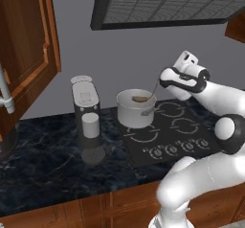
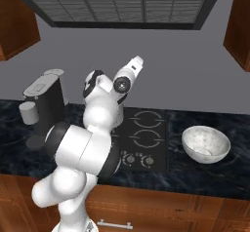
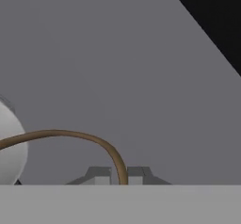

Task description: Open the cabinet and move the ladle to the pot. Then close the cabinet.

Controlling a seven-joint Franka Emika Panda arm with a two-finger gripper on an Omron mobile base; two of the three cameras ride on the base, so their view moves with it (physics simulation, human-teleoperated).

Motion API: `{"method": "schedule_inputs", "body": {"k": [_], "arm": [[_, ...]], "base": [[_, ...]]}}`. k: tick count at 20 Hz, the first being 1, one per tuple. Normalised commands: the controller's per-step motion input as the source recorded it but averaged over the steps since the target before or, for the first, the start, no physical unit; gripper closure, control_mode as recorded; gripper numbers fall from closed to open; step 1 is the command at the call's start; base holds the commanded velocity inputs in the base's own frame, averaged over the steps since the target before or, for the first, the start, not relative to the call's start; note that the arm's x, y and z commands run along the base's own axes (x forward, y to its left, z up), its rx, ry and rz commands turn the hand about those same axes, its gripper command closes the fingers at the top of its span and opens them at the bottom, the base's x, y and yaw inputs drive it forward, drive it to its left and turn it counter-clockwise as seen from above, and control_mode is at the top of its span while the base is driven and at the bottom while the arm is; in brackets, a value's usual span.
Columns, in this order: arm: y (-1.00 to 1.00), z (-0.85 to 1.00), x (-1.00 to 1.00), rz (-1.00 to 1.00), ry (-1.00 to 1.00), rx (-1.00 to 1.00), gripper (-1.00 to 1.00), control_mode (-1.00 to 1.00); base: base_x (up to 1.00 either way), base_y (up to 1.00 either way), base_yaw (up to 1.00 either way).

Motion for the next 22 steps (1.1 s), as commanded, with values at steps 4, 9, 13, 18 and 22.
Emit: {"method": "schedule_inputs", "body": {"k": [4,9,13,18,22], "arm": [[0.0,-0.2,0.56,0.0,0.0,-0.04,1.0,-1.0],[0.05,-0.3,0.58,0.0,0.0,-0.04,1.0,-1.0],[0.11,-0.33,0.58,0.0,0.03,-0.04,1.0,-1.0],[0.07,-0.32,0.37,0.0,0.06,-0.04,1.0,-1.0],[0.06,-0.38,0.07,0.0,0.09,-0.05,1.0,-1.0]], "base": [[0.0,0.0,0.0],[0.0,0.0,0.0],[0.0,0.0,0.0],[0.0,0.0,0.0],[0.0,0.0,0.0]]}}
